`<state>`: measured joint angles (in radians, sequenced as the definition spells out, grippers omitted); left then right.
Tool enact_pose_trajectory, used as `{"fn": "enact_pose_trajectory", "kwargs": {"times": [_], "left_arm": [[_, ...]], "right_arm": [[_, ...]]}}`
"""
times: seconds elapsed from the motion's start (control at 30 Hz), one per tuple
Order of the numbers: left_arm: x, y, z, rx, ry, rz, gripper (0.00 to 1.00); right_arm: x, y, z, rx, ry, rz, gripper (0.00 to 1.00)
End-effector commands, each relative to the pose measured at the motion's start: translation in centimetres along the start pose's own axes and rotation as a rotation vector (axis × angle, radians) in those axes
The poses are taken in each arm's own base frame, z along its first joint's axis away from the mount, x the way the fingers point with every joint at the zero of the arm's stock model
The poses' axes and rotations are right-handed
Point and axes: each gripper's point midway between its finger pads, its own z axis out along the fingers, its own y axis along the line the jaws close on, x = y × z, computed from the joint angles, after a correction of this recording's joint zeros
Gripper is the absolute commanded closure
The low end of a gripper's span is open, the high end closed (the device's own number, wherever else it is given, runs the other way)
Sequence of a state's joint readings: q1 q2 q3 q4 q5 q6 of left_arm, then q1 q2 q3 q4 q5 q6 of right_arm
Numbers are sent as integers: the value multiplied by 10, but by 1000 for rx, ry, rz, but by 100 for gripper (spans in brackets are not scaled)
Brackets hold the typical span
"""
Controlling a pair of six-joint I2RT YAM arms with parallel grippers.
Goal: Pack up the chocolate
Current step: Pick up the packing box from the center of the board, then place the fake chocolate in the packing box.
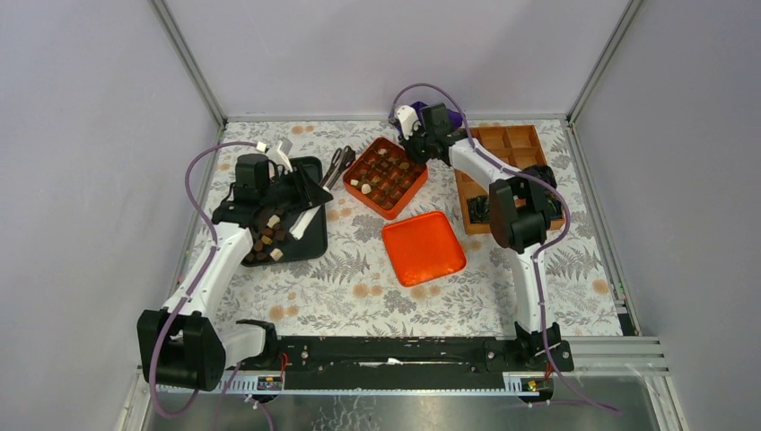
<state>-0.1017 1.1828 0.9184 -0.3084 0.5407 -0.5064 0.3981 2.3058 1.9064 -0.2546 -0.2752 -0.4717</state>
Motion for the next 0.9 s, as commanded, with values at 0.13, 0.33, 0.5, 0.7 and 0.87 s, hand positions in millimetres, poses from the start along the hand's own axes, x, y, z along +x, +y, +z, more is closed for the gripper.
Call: {"fn": "enact_pose_trajectory", "kwargs": {"times": [0.13,0.33,0.5,0.7,0.87], "left_arm": [[-21,-16,-2,52,-129,99,100],[-24,-21,-1,61,-153,148,100],[-24,-23,3,72,-158,163,100],[-17,-26,9,86,-141,183,100],[-10,-31,16,101,-124,200,100]], "right_arm": [[-126,-19,-73,210,-300,-210,100],[-145,-10,-88,250,-335,-267,100],[-152,-4,-96,242,-356,-266,100],[-161,5,-103,200,-381,-230,100],[-158,14,-99,143,-375,-187,100]]}}
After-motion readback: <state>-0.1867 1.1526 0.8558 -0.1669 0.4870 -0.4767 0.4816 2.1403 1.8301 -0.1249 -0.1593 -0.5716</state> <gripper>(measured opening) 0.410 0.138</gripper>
